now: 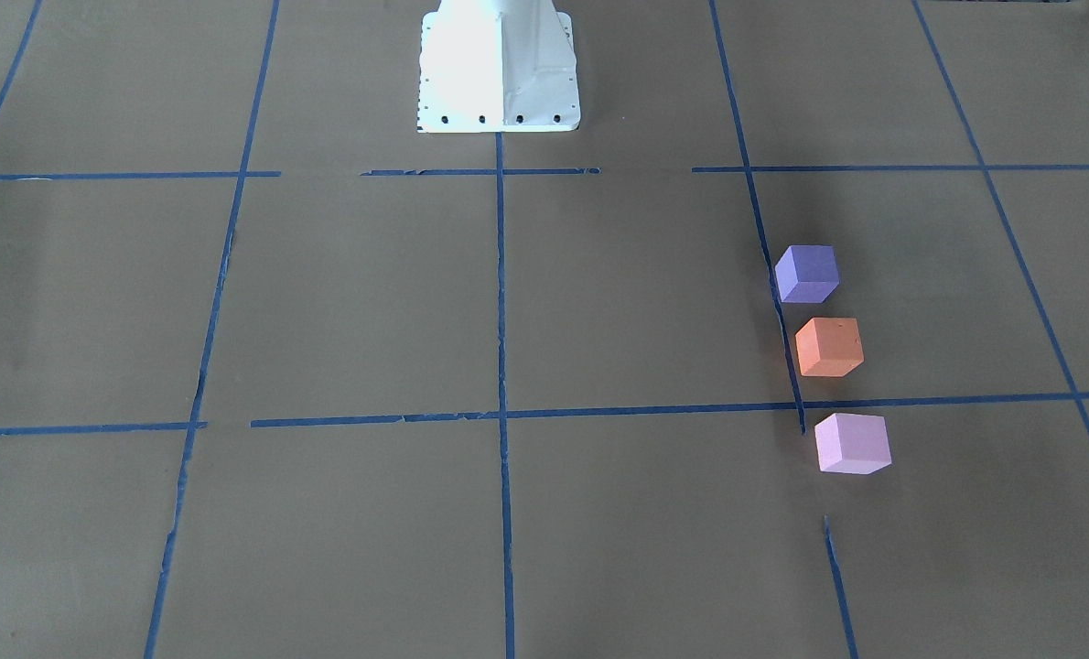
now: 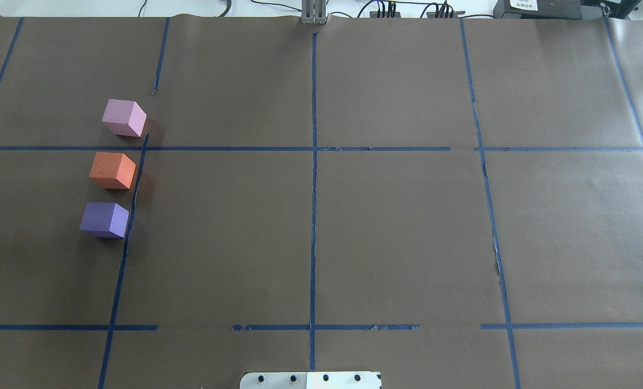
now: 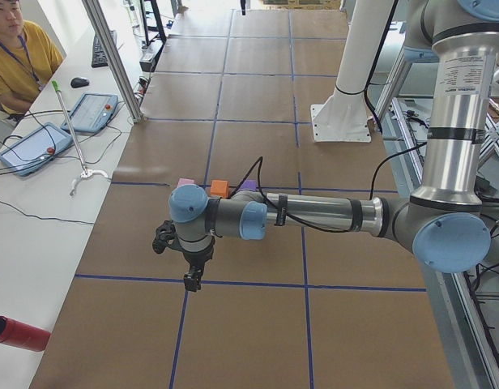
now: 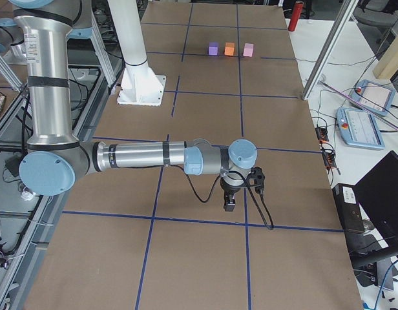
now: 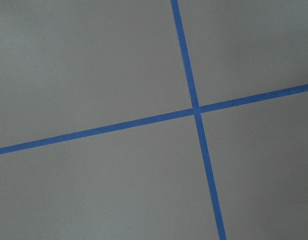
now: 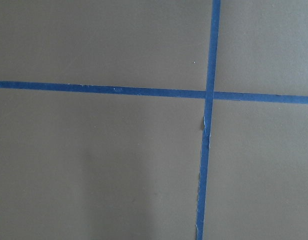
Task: Arrange blocks in a line
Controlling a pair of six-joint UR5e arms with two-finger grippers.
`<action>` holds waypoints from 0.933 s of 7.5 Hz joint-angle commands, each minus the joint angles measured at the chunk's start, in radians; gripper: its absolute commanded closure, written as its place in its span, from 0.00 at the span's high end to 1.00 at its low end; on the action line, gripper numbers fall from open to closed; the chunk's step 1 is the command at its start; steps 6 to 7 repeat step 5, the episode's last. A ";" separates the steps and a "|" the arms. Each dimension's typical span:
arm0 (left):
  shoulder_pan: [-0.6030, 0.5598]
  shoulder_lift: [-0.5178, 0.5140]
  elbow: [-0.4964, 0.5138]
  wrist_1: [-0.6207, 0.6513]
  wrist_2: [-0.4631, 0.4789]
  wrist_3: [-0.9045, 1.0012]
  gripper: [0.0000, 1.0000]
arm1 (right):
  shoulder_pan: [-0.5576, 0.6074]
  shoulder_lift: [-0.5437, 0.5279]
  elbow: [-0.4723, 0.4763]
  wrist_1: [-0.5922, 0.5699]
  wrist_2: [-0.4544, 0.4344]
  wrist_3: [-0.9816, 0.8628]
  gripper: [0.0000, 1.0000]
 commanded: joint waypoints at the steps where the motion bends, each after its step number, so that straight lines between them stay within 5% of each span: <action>1: 0.000 -0.003 -0.014 -0.003 -0.004 0.000 1.00 | 0.000 0.000 0.001 0.001 0.000 0.000 1.00; 7: 0.000 -0.007 -0.020 -0.040 -0.026 -0.010 1.00 | 0.000 0.000 0.000 0.001 0.000 0.000 1.00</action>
